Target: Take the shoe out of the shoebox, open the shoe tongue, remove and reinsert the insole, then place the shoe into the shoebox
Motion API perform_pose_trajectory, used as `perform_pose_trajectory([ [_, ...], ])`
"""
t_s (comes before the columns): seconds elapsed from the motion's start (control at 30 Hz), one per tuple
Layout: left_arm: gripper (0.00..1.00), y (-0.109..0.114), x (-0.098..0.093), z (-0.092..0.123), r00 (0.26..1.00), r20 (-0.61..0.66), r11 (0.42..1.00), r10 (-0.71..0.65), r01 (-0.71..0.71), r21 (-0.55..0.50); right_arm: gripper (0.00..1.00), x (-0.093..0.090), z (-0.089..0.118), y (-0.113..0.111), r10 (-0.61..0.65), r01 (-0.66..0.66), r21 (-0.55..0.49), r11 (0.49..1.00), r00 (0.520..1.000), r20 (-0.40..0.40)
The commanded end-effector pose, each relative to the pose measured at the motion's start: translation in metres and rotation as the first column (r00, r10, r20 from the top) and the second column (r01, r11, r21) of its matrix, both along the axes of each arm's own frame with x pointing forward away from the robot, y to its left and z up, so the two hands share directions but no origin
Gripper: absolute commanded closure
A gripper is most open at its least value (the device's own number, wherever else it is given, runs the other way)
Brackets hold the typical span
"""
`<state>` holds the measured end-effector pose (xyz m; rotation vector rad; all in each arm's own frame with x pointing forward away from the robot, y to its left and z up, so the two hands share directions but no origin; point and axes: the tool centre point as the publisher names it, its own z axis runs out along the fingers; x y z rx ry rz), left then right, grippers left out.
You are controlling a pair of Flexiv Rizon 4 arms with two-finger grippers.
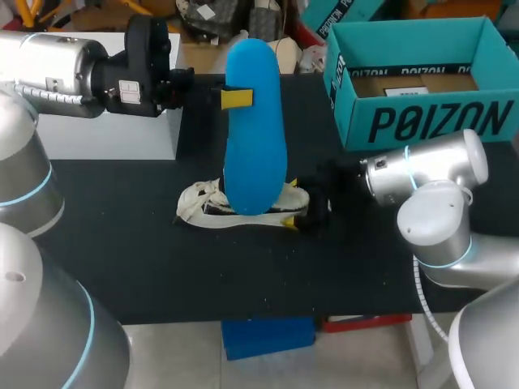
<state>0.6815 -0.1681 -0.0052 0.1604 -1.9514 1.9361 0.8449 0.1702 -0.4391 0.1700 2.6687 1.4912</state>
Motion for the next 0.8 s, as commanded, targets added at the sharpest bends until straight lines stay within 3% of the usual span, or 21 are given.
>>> perform_pose_trajectory([
  [0.03,1.00,0.001,-0.017,0.017,1.000,-0.024,1.000,0.002,-0.003,-0.030,1.00,0.001,-0.003,0.001,-0.001,0.001,-0.001,1.000,1.000,-0.001],
  [0.57,1.00,0.001,-0.036,0.056,0.999,0.039,0.996,-0.004,0.007,-0.090,1.00,0.001,-0.003,0.001,-0.001,0.001,-0.001,1.000,1.000,-0.001],
  [0.8,1.00,0.001,-0.035,0.059,0.999,0.042,0.994,0.017,-0.012,-0.112,1.00,0.001,-0.003,0.001,-0.001,0.001,-0.001,1.000,1.000,-0.001],
])
